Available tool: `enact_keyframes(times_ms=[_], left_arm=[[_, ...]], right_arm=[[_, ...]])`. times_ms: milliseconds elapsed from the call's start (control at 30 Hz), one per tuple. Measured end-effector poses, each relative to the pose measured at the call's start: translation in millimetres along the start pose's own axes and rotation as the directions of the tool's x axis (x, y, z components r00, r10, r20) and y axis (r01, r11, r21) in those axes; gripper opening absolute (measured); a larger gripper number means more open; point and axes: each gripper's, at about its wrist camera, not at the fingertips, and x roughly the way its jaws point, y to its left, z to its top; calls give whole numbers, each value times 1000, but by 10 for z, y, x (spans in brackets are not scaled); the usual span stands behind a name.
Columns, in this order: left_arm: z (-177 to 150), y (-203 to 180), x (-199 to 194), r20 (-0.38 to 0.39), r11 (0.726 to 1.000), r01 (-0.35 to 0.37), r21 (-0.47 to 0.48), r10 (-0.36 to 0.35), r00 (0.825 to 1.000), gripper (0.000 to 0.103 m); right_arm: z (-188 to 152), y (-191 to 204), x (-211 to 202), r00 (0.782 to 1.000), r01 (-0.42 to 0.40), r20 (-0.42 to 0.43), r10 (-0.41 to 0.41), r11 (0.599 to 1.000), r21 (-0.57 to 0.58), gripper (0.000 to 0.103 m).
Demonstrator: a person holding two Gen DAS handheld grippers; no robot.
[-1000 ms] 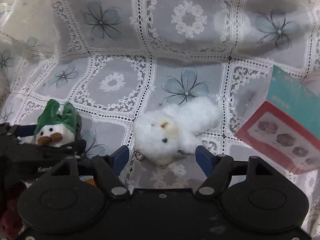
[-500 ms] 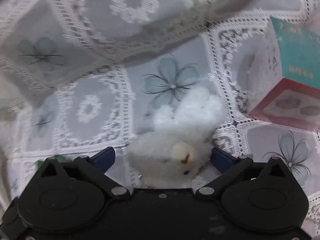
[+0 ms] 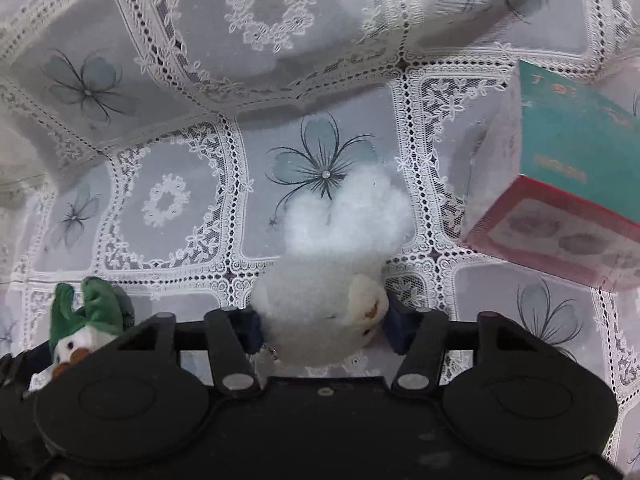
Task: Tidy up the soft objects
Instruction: 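Grasp the white plush lamb with right gripper while left gripper holds the duck, then carry the duck and lamb to the woven basket and release both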
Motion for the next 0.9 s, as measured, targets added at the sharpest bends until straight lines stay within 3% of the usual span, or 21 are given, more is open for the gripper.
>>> enact_keyframes(times_ms=[167,400,633,900], left_arm=[[58,-38,-20,15,1000,18,-24,-17,1000,96],[24,-221,71,-3,1000,-20,12,20,1000,59],[-58,-245,-118,12,1000,-11,-13,11,1000,58],[-248,-321,-865,100,1000,-6,3,5,995,58]], right_arm=[[-36,-146,-168,999,-52,14,51,998,21,51],[-109,-235,-418,994,-97,52,95,995,25,51],[-212,-370,-784,985,-130,114,126,991,25,51],[-526,-536,-1399,965,-180,195,176,984,3,51]])
